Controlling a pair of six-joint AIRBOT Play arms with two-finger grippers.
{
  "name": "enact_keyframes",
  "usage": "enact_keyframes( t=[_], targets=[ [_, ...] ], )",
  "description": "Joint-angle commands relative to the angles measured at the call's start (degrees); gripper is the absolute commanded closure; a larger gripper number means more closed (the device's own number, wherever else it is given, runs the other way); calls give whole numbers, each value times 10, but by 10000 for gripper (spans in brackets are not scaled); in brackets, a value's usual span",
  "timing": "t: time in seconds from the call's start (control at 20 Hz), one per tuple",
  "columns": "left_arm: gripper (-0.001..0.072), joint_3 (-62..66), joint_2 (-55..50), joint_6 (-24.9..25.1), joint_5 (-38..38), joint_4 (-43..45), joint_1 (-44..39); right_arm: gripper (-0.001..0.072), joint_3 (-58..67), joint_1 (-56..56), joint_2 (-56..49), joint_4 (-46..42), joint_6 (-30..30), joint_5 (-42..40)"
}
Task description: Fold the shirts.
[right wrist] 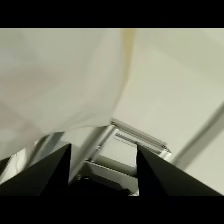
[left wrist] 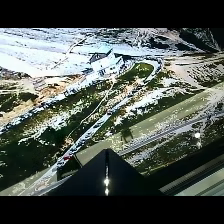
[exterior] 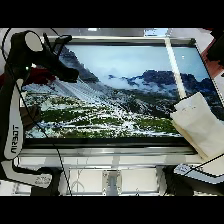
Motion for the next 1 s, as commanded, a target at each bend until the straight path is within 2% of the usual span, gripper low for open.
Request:
enact_keyframes(
  t=[0.0, 0.1, 0.15, 0.2, 0.25, 0.45, 0.5, 0.6, 0.95],
  targets=[
    [694, 0, 0, -2, 27, -13, 0, 235, 24, 26, 4, 327, -21, -72],
    [694, 0, 0, -2, 41, -29, 0, 238, 24, 83, 4, 540, -119, -119],
    [694, 0, 0, -2, 46, -35, 0, 243, 24, 125, 4, 576, -159, -145],
    [694, 0, 0, -2, 49, -42, 0, 243, 24, 166, 3, 568, -177, -169],
    [694, 0, 0, -2, 48, -42, 0, 243, 24, 206, 3, 534, -191, -187],
    [694, 0, 0, -2, 49, -42, 0, 243, 24, 335, 3, 297, -194, -209],
    [694, 0, 0, -2, 49, -42, 0, 264, 24, 359, 3, 231, -165, -208],
    [694, 0, 0, -2, 48, -43, 0, 261, 24, 390, 3, 151, -164, -208],
    [694, 0, 0, -2, 44, -42, 0, 261, 24, 403, 3, 148, -165, -208]
  ],
)
